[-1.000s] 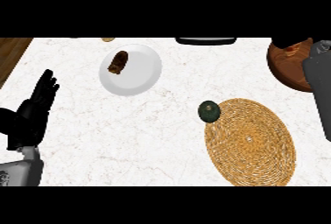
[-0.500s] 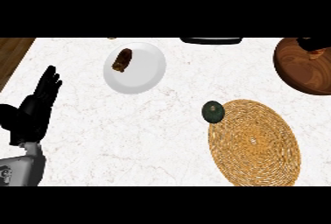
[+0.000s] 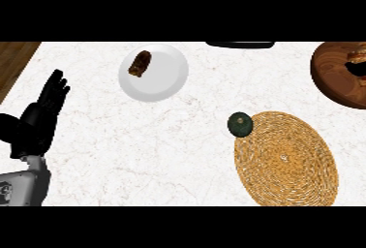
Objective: Pick the croissant from the placemat and place it in the bowl
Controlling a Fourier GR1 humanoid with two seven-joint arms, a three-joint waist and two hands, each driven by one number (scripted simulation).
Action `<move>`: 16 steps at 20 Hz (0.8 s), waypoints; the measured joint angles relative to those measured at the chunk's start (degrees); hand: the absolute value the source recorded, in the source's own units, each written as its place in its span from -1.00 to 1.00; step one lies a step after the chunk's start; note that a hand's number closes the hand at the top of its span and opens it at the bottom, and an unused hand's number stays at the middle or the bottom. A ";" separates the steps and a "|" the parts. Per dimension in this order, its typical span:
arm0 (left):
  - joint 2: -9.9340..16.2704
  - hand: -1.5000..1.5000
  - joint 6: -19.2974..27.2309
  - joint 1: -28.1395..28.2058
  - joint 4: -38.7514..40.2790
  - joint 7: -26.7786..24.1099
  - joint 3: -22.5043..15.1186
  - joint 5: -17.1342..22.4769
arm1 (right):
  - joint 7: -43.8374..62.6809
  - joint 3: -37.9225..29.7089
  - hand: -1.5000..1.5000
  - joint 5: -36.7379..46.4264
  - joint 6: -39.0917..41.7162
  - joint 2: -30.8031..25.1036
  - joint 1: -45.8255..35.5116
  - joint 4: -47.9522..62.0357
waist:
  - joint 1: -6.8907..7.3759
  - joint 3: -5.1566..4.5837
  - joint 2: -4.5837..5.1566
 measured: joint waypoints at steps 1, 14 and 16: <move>-0.27 0.00 -0.02 -0.08 -0.11 0.05 -0.37 -0.08 | 0.87 0.01 1.00 0.28 1.12 -0.95 0.04 1.46 | 0.18 0.04 0.12; -0.62 0.00 0.28 0.24 0.49 -0.98 -0.44 -0.68 | -10.56 -11.45 -1.00 -11.12 9.81 -4.08 1.83 6.67 | 0.01 0.38 0.14; -0.77 0.00 0.42 0.46 0.57 -0.95 -0.37 -0.67 | -13.02 -15.81 -1.00 -15.54 9.92 -4.66 1.54 5.93 | -0.42 0.43 0.01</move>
